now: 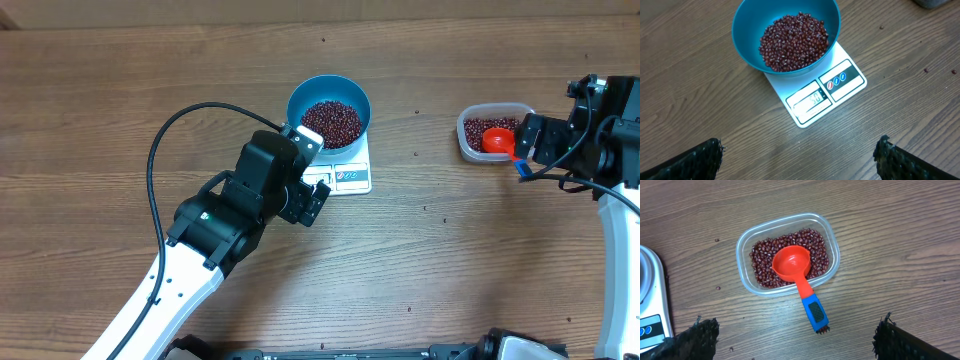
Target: Scoop item into bowl and weigh 150g on scale
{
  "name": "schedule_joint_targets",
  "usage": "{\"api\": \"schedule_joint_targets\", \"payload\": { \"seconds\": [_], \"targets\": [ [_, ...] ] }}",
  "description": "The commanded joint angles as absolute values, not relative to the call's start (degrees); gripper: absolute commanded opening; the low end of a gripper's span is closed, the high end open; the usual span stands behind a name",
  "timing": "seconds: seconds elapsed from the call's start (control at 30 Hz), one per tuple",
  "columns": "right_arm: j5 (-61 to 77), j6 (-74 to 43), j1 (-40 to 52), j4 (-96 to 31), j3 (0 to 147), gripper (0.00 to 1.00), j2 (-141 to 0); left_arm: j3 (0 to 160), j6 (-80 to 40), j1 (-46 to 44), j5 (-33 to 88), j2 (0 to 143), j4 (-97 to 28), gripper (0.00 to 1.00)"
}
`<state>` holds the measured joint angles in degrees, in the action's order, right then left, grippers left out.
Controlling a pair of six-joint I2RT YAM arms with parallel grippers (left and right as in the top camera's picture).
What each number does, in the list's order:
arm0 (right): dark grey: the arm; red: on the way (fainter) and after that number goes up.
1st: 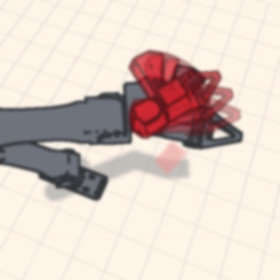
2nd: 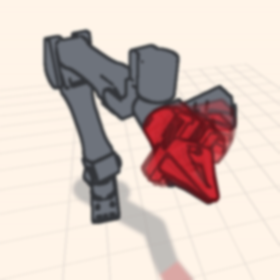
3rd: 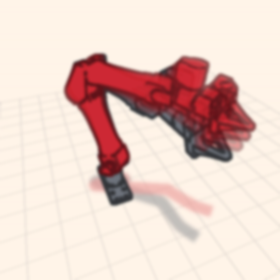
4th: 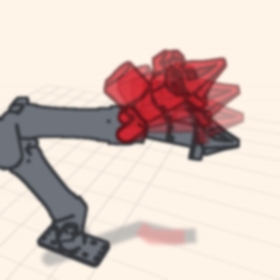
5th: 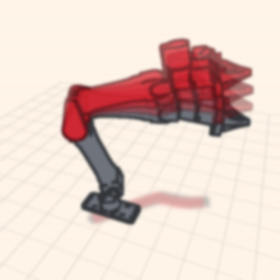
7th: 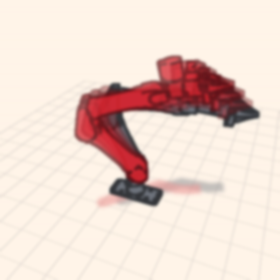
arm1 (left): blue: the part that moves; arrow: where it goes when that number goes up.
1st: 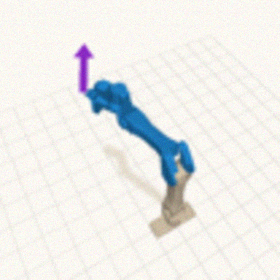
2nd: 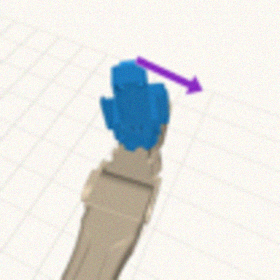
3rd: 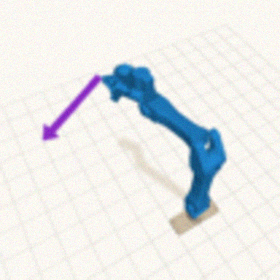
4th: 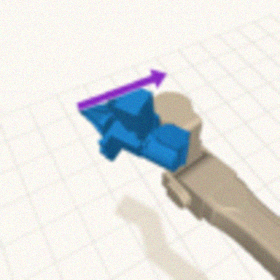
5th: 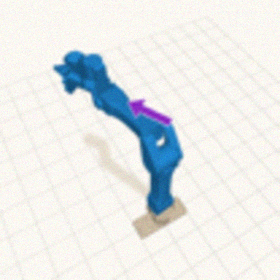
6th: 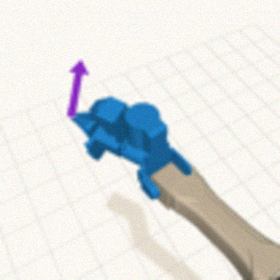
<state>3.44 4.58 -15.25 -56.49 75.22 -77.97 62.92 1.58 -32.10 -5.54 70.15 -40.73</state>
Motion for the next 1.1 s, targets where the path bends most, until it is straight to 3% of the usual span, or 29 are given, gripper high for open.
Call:
{"api": "schedule_joint_targets", "payload": {
  "seconds": [0.0, 0.73, 1.07],
  "targets": [
    [3.22, 4.97, -15.14, -56.29, 76.79, 1.00, -77.25, 62.76, 0.84, -31.86, -4.86, 69.65, -40.51, 0.99],
    [3.22, 4.97, -15.14, -56.29, 76.79, 1.00, -77.25, 62.76, 0.86, -32.08, -4.80, 69.65, -43.27, 1.00],
    [3.22, 4.97, -15.14, -56.29, 76.79, 1.00, -77.25, 56.03, -21.21, -33.63, -5.32, 71.22, -40.88, 1.00]
  ]
}}
